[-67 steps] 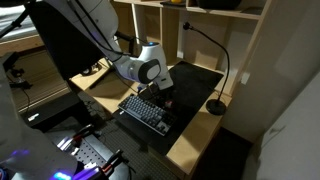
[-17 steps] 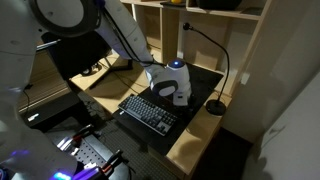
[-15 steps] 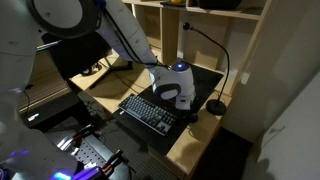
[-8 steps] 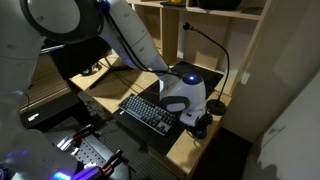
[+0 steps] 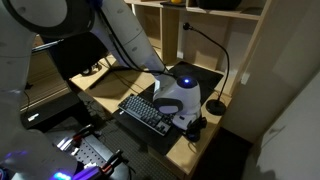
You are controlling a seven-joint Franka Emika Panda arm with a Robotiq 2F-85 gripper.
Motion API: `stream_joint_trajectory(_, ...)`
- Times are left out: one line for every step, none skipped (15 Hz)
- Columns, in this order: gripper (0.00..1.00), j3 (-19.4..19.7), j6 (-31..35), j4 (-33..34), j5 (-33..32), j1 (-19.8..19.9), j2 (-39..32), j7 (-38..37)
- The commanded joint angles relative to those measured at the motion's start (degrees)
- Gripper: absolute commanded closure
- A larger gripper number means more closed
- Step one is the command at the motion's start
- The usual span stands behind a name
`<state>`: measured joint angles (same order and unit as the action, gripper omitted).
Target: Slide the mouse off the pad
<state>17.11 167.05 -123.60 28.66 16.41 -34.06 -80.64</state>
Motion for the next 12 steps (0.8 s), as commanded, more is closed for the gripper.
stream_joint_trajectory(0.57,0.33,1.63,-6.81,-0.15,-0.89,-1.21,-0.67)
stream_joint_trajectory(0.57,1.49,2.74,-7.85,-0.50,-1.70,-1.43,-1.54)
stream_joint_trajectory(0.57,2.39,3.59,-8.32,-0.65,-2.10,-1.79,-2.22)
stream_joint_trajectory(0.57,3.66,5.26,-8.21,-0.57,-2.59,-2.92,-3.58)
stream_joint_trajectory(0.57,4.83,6.94,-7.86,-0.37,-3.00,-4.20,-5.34)
stream_joint_trajectory(0.57,6.29,7.41,-7.19,-0.29,-3.38,-5.54,-7.32)
stream_joint_trajectory(0.57,7.13,7.82,-6.83,-0.15,-3.47,-6.48,-8.80)
stream_joint_trajectory(0.57,7.38,7.26,-6.71,-0.18,-3.33,-6.70,-9.71)
stream_joint_trajectory(0.57,7.44,6.76,-6.65,-0.29,-3.23,-6.80,-10.35)
stream_joint_trajectory(0.57,6.61,6.02,-6.69,-0.22,-2.58,-6.31,-10.25)
stream_joint_trajectory(0.57,5.93,5.36,-6.83,-0.16,-2.27,-5.51,-10.21)
stream_joint_trajectory(0.57,4.84,5.04,-6.95,0.13,-1.65,-4.69,-9.78)
